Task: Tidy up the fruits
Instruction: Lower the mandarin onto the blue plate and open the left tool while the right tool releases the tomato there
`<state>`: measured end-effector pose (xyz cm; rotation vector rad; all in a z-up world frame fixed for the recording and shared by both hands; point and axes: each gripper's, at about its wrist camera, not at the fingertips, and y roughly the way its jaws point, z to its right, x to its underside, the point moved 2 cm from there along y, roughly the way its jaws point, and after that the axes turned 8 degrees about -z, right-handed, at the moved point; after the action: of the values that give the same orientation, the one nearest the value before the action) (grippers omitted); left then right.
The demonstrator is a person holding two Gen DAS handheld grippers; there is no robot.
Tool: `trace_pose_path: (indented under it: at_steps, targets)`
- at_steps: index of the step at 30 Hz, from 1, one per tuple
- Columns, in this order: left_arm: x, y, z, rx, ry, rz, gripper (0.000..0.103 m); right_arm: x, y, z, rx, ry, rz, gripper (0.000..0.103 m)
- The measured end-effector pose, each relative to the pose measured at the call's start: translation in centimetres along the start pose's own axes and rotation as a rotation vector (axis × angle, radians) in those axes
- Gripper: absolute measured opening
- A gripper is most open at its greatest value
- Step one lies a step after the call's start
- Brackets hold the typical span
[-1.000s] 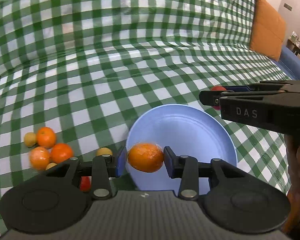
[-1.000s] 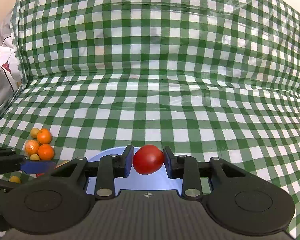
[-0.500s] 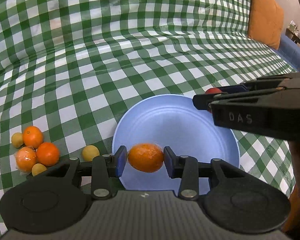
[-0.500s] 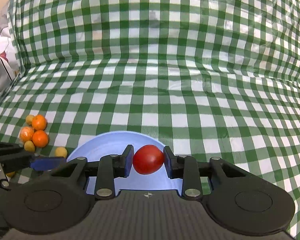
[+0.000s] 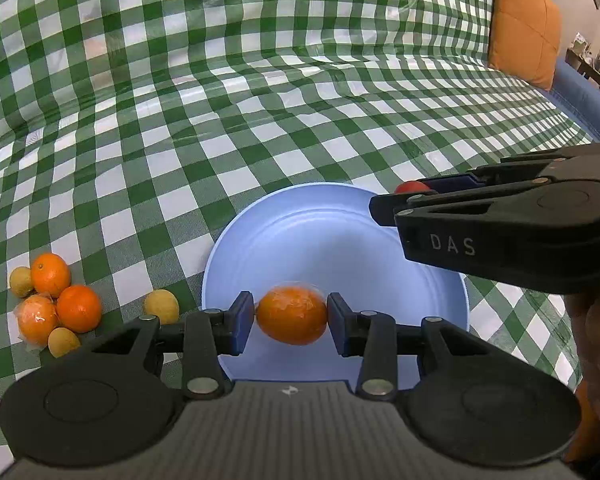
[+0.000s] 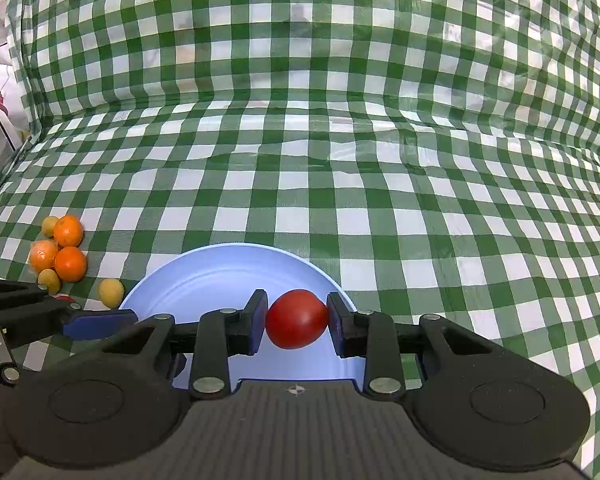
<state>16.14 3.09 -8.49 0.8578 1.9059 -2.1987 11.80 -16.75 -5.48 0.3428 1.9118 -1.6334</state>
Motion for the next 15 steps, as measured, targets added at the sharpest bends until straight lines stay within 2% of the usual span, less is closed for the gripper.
trace_pose_path:
  at_steps: [5, 8, 11, 15]
  targets:
    - [0.1, -0.1, 0.3, 0.020, -0.015, -0.008, 0.047, -0.4, 0.7, -0.4, 0.006, 0.011, -0.007, 0.034]
    - [0.3, -0.5, 0.5, 0.047, -0.037, -0.003, 0.051, -0.7, 0.8, -0.3, 0.030, 0.045, 0.004, 0.054]
    - [0.1, -1.4, 0.1, 0.044, -0.058, 0.028, 0.050, -1.2, 0.3, 0.0, 0.029, 0.087, 0.029, 0.054]
    - [0.0, -2.7, -1.2, 0.003, -0.075, 0.113, 0.049, -1.9, -0.3, 0.2, 0.056, 0.138, 0.067, 0.055]
